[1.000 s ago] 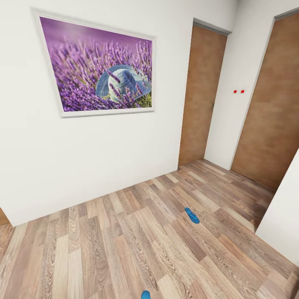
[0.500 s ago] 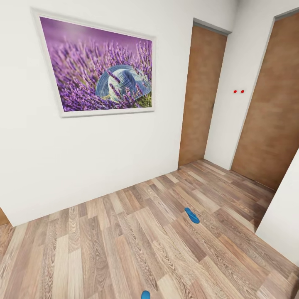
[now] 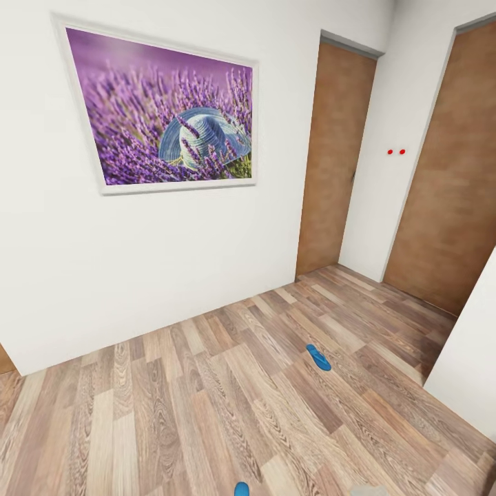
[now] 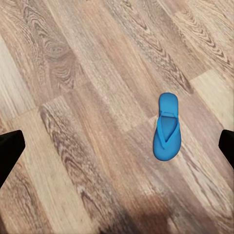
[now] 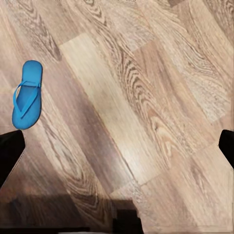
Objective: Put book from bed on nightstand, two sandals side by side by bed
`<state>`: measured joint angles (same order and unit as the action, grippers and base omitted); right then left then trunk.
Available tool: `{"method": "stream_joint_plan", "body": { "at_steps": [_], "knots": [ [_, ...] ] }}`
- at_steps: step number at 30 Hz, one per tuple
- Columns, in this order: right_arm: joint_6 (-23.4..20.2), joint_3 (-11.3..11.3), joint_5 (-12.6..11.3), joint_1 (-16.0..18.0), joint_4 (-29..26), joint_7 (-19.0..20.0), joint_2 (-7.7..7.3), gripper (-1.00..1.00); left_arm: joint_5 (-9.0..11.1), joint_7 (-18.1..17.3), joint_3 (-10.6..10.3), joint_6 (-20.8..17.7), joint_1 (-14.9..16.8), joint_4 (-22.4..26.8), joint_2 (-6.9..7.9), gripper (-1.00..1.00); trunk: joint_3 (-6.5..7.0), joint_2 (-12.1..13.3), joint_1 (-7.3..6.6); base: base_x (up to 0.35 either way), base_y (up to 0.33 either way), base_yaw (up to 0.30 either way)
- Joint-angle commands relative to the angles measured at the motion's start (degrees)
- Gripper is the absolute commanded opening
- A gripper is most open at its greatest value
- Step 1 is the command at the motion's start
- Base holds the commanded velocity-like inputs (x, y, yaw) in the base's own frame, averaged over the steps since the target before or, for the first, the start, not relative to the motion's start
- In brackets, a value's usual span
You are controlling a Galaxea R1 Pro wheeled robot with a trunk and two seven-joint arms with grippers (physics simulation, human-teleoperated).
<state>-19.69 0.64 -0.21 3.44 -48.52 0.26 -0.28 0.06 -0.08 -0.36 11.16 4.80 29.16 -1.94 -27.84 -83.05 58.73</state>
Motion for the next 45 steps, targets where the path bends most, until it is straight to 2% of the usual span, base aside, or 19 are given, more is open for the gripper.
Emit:
{"method": "stream_joint_plan", "body": {
  "at_steps": [1,2,4,6,9,15,16,17,20,23,39,42,44,45],
  "knots": [
    [-5.8,0.0,-0.1,2.4,-2.4,0.0,0.1,1.0,0.1,0.0,0.0,0.2,0.0,0.0,0.0,1.0,-0.07,0.0,0.0,0.0,0.0,0.0],
    [-7.8,0.0,-0.1,3.7,-3.2,0.0,0.21,1.0,0.1,0.0,0.0,0.2,0.0,0.0,0.01,1.0,-0.07,0.0,0.0,0.0,0.0,0.0],
    [-12.7,0.0,-0.2,10.8,-4.6,-0.1,1.28,1.0,0.2,0.0,0.1,0.2,0.0,0.0,0.01,1.0,-0.07,0.0,0.0,0.0,0.0,0.0],
    [-14.5,-0.1,-0.2,15.6,-4.1,-0.1,2.34,1.0,0.2,0.0,0.1,0.2,0.0,0.0,0.01,1.0,-0.07,0.0,0.0,0.0,0.0,0.0],
    [-15.7,-0.1,-0.2,19.1,-1.5,-0.2,3.41,1.0,0.2,0.0,0.1,0.2,0.0,0.0,0.01,1.0,-0.07,0.0,0.0,0.0,0.0,0.0],
    [-16.4,-0.1,-0.2,27.8,9.4,-0.2,4.92,1.0,0.3,0.0,0.2,0.2,0.0,0.1,0.01,1.0,-0.07,0.0,0.0,0.0,0.0,0.0],
    [-16.4,-0.1,-0.2,30.5,13.5,-0.2,5.15,1.0,0.3,0.0,0.2,0.2,0.0,0.1,0.01,1.0,-0.07,0.0,0.0,0.0,0.0,0.0],
    [-16.4,-0.1,-0.3,31.8,16.0,-0.1,5.23,1.0,0.3,0.0,0.2,0.2,0.0,0.1,0.01,1.0,-0.07,0.0,0.0,0.0,0.0,0.0],
    [-16.3,-0.1,-1.1,33.5,20.0,-0.1,5.33,1.0,0.3,0.0,0.2,0.2,0.0,0.1,0.01,1.0,-0.07,0.0,0.0,0.0,0.0,0.0],
    [-16.1,-0.1,-2.4,34.1,21.5,-0.1,5.36,1.0,0.3,0.0,0.2,0.2,0.0,0.2,0.01,1.0,-0.07,0.0,0.0,0.0,0.0,0.0],
    [-15.8,-0.1,-3.3,34.3,22.0,0.0,5.38,1.0,0.3,0.1,0.3,0.2,0.0,0.5,0.03,1.0,-0.07,0.0,0.0,0.0,0.0,0.0],
    [-15.8,0.0,-3.3,34.3,22.0,0.0,5.38,1.0,0.4,0.2,0.4,0.0,0.2,3.6,0.2,1.0,-0.07,0.0,0.0,0.0,0.0,0.0],
    [-15.8,0.0,-3.3,34.3,22.1,0.0,5.38,1.0,0.6,0.3,0.4,-1.7,0.3,10.6,0.37,1.0,-0.07,0.0,0.0,0.0,0.0,0.0],
    [-15.8,0.0,-3.3,34.3,22.1,0.0,5.38,1.0,0.7,0.3,0.4,-4.4,0.4,15.1,0.43,1.0,-0.07,0.0,0.0,0.0,0.0,0.0]
  ]
}}
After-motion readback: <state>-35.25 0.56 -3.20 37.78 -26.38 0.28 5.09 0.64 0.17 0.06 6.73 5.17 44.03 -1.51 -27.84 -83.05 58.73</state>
